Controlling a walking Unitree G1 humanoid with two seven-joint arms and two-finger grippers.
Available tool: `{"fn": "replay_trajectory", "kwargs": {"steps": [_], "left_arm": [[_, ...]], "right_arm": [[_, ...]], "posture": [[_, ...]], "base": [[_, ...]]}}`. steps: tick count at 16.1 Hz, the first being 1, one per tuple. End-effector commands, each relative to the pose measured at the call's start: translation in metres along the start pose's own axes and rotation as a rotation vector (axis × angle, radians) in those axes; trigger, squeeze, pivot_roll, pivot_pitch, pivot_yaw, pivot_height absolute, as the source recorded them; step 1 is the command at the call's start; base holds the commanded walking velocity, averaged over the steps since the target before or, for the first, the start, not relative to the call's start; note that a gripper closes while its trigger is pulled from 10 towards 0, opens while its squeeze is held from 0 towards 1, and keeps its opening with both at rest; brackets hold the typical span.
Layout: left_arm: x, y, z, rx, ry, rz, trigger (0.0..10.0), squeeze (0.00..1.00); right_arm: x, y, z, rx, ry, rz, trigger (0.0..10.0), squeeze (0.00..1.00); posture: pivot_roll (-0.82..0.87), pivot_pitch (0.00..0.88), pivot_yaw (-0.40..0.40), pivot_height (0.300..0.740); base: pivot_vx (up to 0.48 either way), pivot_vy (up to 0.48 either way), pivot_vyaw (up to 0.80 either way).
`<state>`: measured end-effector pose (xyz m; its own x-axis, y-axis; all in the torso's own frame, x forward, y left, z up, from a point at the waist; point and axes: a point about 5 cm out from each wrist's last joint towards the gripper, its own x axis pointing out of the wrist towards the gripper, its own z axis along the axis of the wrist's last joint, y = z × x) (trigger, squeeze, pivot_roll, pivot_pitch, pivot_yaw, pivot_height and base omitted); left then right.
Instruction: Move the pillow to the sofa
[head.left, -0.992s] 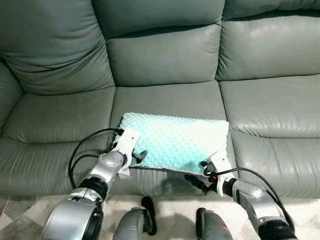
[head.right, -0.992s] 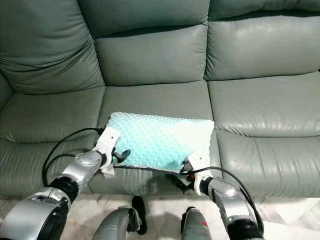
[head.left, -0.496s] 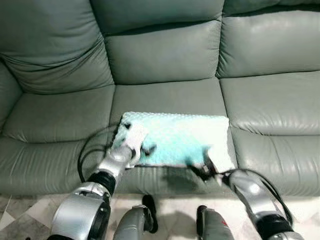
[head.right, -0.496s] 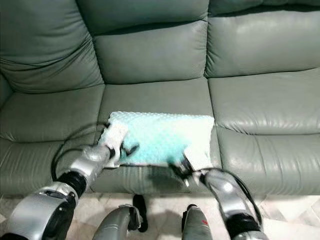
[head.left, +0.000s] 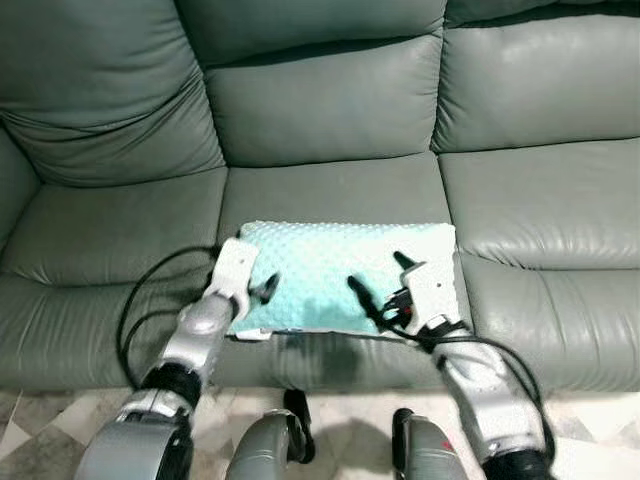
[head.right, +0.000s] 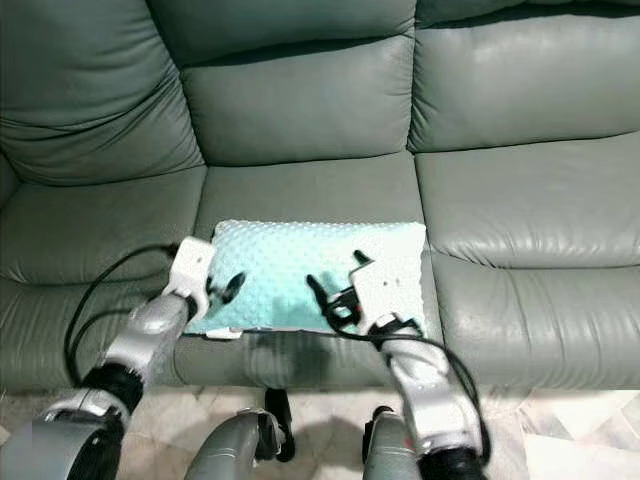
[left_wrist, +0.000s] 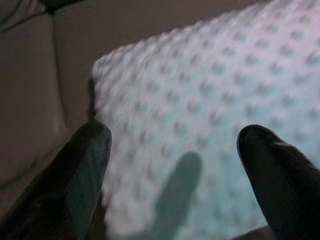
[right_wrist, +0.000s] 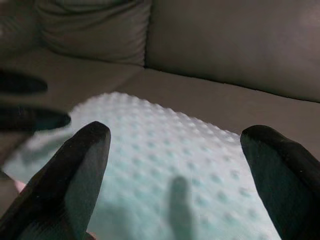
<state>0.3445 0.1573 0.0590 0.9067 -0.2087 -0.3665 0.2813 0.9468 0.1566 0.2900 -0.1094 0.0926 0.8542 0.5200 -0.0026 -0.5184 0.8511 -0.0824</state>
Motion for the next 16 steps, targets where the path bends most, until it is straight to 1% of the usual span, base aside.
{"fn": "replay_trajectory", "kwargs": {"steps": [1, 2, 3, 4, 5, 6, 7, 8, 9, 10, 12, 13, 14, 15, 16], "left_arm": [[-0.008, 0.013, -0.021, 0.016, 0.082, 0.046, 10.0, 0.00], [-0.012, 0.020, -0.030, 0.030, 0.131, 0.064, 10.0, 0.00], [-0.014, 0.023, -0.036, 0.038, 0.169, 0.058, 10.0, 0.00], [-0.015, 0.022, -0.039, 0.060, 0.192, 0.033, 10.0, 0.00], [-0.016, 0.020, -0.043, 0.084, 0.216, 0.001, 10.0, 0.00], [-0.016, 0.020, -0.043, 0.084, 0.216, 0.001, 10.0, 0.00], [-0.016, 0.016, -0.046, 0.109, 0.232, -0.038, 10.0, 0.00], [-0.018, 0.009, -0.052, 0.131, 0.263, -0.107, 10.0, 0.00], [-0.019, 0.003, -0.057, 0.146, 0.284, -0.146, 10.0, 0.00], [-0.019, 0.000, -0.059, 0.157, 0.288, -0.160, 10.0, 0.00], [-0.019, 0.001, -0.059, 0.159, 0.294, -0.150, 10.0, 0.00], [-0.017, 0.001, -0.058, 0.141, 0.301, -0.142, 10.0, 0.00], [-0.016, 0.001, -0.056, 0.138, 0.300, -0.140, 10.0, 0.00], [-0.014, 0.000, -0.052, 0.137, 0.291, -0.135, 10.0, 0.00], [-0.013, -0.001, -0.051, 0.137, 0.288, -0.133, 10.0, 0.00]], "right_arm": [[0.002, 0.022, -0.005, 0.081, 0.031, 0.075, 10.0, 0.00], [0.003, 0.034, -0.010, 0.163, 0.070, 0.124, 10.0, 0.00], [0.001, 0.043, -0.016, 0.249, 0.123, 0.185, 10.0, 0.00], [-0.002, 0.047, -0.021, 0.269, 0.155, 0.209, 10.0, 0.00], [-0.007, 0.050, -0.029, 0.302, 0.209, 0.238, 10.0, 0.00], [-0.007, 0.050, -0.029, 0.302, 0.209, 0.238, 10.0, 0.00], [-0.013, 0.048, -0.039, 0.305, 0.257, 0.220, 10.0, 0.00], [-0.027, 0.038, -0.063, 0.307, 0.371, 0.162, 10.0, 0.00], [-0.041, 0.029, -0.082, 0.293, 0.456, 0.123, 10.0, 0.00], [-0.048, 0.024, -0.090, 0.279, 0.491, 0.108, 10.0, 0.00], [-0.053, 0.013, -0.099, 0.364, 0.523, 0.050, 10.0, 0.00], [-0.052, 0.004, -0.102, 0.385, 0.544, 0.032, 10.0, 0.00], [-0.049, -0.001, -0.099, 0.373, 0.536, 0.036, 10.0, 0.00], [-0.043, -0.012, -0.095, 0.356, 0.515, 0.026, 10.0, 0.00], [-0.040, -0.016, -0.094, 0.332, 0.505, 0.023, 10.0, 0.00]], "posture": [[-0.14, 0.334, 0.159, 0.740], [-0.14, 0.335, 0.155, 0.740], [-0.14, 0.338, 0.153, 0.740], [-0.14, 0.339, 0.153, 0.740], [-0.13, 0.342, 0.153, 0.740], [-0.13, 0.342, 0.153, 0.740], [-0.13, 0.346, 0.155, 0.740], [-0.14, 0.354, 0.158, 0.740], [-0.14, 0.356, 0.159, 0.740], [-0.14, 0.359, 0.158, 0.740], [-0.13, 0.364, 0.161, 0.740], [-0.13, 0.371, 0.164, 0.740], [-0.13, 0.371, 0.165, 0.740], [-0.13, 0.373, 0.165, 0.740], [-0.13, 0.373, 0.165, 0.740]], "base": [[0.000, 0.000, 0.00], [0.000, 0.000, 0.00], [0.000, 0.000, 0.00], [0.000, 0.000, 0.00], [0.000, 0.000, 0.00], [0.000, 0.000, 0.00], [0.000, 0.000, 0.00], [0.000, 0.000, 0.00], [0.000, 0.000, 0.00], [0.000, 0.000, 0.00], [0.000, 0.000, 0.00], [0.000, 0.000, 0.00], [0.000, 0.000, 0.00], [0.000, 0.000, 0.00], [0.000, 0.000, 0.00]]}}
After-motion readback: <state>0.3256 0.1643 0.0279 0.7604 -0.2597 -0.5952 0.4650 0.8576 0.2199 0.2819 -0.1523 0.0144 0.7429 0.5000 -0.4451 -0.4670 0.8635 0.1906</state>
